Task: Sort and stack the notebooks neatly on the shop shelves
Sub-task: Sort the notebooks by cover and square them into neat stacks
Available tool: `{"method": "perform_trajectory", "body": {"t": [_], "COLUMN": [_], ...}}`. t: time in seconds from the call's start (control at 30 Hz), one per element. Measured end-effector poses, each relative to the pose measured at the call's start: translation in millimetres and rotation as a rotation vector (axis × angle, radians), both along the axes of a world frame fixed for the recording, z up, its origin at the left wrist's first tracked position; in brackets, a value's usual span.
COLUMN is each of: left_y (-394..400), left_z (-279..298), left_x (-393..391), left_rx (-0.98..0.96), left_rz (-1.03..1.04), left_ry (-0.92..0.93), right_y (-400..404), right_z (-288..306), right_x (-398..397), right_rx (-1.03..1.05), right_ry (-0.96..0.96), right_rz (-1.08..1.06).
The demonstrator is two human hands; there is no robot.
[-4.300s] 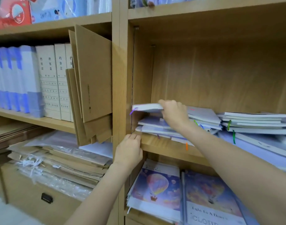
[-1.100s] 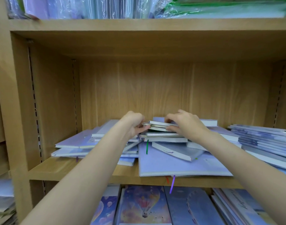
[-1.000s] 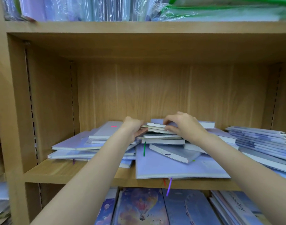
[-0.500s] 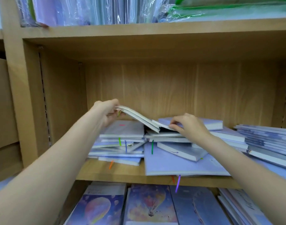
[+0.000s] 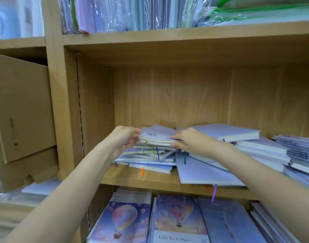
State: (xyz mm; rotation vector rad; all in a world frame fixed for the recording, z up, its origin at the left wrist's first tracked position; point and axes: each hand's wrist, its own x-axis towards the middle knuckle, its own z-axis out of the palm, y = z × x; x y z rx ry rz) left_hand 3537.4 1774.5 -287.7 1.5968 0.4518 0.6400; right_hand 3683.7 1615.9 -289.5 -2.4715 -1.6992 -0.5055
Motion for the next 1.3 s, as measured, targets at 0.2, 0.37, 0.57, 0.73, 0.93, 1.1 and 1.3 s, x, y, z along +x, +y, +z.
{"method": "perform_trajectory", "body": {"t": [0.2,0.37,0.57,0.73,0.93,1.1,1.3], "left_y": [-6.2,-10.0,-45.3,-135.6,-248.6,-307.2,-308.3], "left_z": [-3.2,-21.5,3.0,26.8,39.1,42.0,2.3], "left_x": [-10.5,-25.4,-19.1,13.6,70.3,127.3,186.8], "left_rx": [0.103,0.161,0.374,-0.170,-0.242,-0.067,0.356], "left_rz": [-0.027,-0.047,-0.005,-0.429,-0.617,-0.673,-0.365], "left_ry": [-0.018,0.116,-0.227,-0.432,-0.462,-0.394,-0.133], "right_y": [9.1,6.5,-58.7,-145.6,-262.0,-324.1,-355.4], "right_z": [0.5,41.8,84.6,64.8,46.9,32.0,-39.9], "right_x": [-26.0,-40.2,-66.6,-73.4,-21.6,62.6,160.7], "right_rx": [0.255,0.759,1.213,0.929,0.681,0.821,0.408], "right_ry": [-0.208,0.079,0.052,-0.125,-0.669,-0.717,-0.447], "right_rz": [-0.181,-0.116,0.085,0.192,-0.201,-0.341,-0.879]}}
